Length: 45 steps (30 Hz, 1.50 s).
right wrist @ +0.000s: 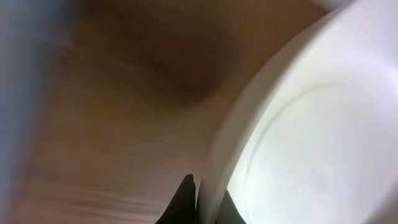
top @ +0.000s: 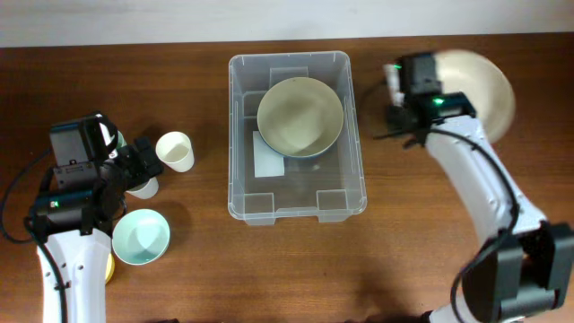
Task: Pack container
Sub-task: 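Place the second cream bowl into the container with the right gripper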
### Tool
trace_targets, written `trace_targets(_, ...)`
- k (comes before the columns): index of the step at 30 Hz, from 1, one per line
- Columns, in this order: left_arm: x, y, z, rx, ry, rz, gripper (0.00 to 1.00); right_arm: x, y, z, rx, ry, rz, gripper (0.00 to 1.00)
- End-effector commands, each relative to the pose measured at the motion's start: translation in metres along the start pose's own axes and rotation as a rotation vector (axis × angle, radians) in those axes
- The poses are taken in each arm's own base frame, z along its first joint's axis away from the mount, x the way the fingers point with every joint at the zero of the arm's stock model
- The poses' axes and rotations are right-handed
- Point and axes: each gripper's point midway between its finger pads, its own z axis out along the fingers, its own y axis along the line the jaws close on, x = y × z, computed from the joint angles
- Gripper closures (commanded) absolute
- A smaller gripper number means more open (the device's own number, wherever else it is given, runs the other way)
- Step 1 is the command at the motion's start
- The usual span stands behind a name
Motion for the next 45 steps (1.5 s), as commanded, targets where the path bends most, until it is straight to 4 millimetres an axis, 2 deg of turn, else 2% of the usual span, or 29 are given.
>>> trace_targets(1, -0.008, -0.003, -0.006, 0.016, -0.024, -0.012, 0.01, -0.057, 0.05, -0.063, -0.075, -0.223, -0.409, 0.96)
trace_targets(4, -0.008, -0.003, -0.006, 0.016, -0.022, -0.012, 0.01, -0.082, 0.096, -0.098, -0.103, -0.341, -0.63, 0.96)
trace_targets(6, -0.007, -0.003, -0.006, 0.015, -0.02, -0.012, 0.01, -0.087, 0.13, -0.114, -0.141, -0.409, -0.776, 0.96)
trace_targets(7, -0.007, -0.003, -0.006, 0.015, -0.019, -0.012, 0.01, -0.087, 0.16, -0.125, -0.181, -0.459, -0.899, 0.96)
trace_targets(9, -0.007, -0.003, -0.006, 0.015, -0.019, -0.012, 0.01, -0.084, 0.189, -0.131, -0.235, -0.493, -0.984, 0.96)
trace_targets(13, -0.007, -0.003, -0.006, 0.015, -0.019, -0.012, 0.01, -0.076, 0.222, -0.118, -0.328, -0.481, -1.009, 0.96)
trace_targets(19, -0.007, -0.003, -0.006, 0.015, -0.02, -0.012, 0.01, -0.061, 0.246, -0.076, -0.417, -0.395, -1.014, 0.96)
trace_targets(24, -0.007, -0.003, -0.006, 0.015, -0.02, -0.012, 0.01, -0.057, 0.248, -0.05, -0.428, -0.343, -0.984, 0.96)
trace_targets(26, -0.007, -0.003, -0.006, 0.015, -0.02, -0.012, 0.01, -0.059, 0.245, -0.047, -0.426, -0.34, -0.951, 0.96)
trace_targets(29, -0.007, -0.003, -0.006, 0.015, -0.02, -0.012, 0.01, -0.062, 0.241, -0.047, -0.419, -0.344, -0.939, 0.87)
trace_targets(30, -0.007, -0.003, -0.006, 0.015, -0.02, -0.012, 0.0, -0.062, 0.239, -0.048, -0.417, -0.346, -0.936, 0.8)
trace_targets(32, -0.007, -0.003, -0.006, 0.015, -0.02, -0.012, 0.01, -0.066, 0.235, -0.052, -0.411, -0.354, -0.9, 0.45)
trace_targets(33, -0.007, -0.003, -0.006, 0.015, -0.02, -0.012, 0.01, -0.07, 0.233, -0.055, -0.406, -0.362, -0.871, 0.41)
trace_targets(37, -0.007, -0.003, -0.006, 0.015, -0.02, -0.012, 0.01, -0.084, 0.215, -0.087, -0.377, -0.428, -0.819, 0.39)
trace_targets(41, -0.01, -0.003, -0.006, 0.017, -0.031, -0.012, 0.0, -0.108, 0.174, -0.147, -0.345, -0.538, -0.611, 0.37)
trace_targets(42, -0.011, -0.003, -0.006, 0.018, -0.036, -0.013, 0.0, -0.112, 0.158, -0.162, -0.341, -0.558, -0.526, 0.28)
trace_targets(44, -0.012, -0.004, -0.006, 0.019, -0.037, -0.013, 0.01, -0.113, 0.118, -0.185, -0.33, -0.577, -0.322, 0.02)
trace_targets(45, -0.012, -0.004, -0.006, 0.02, -0.039, -0.013, 0.01, -0.109, 0.099, -0.19, -0.32, -0.571, -0.25, 0.01)
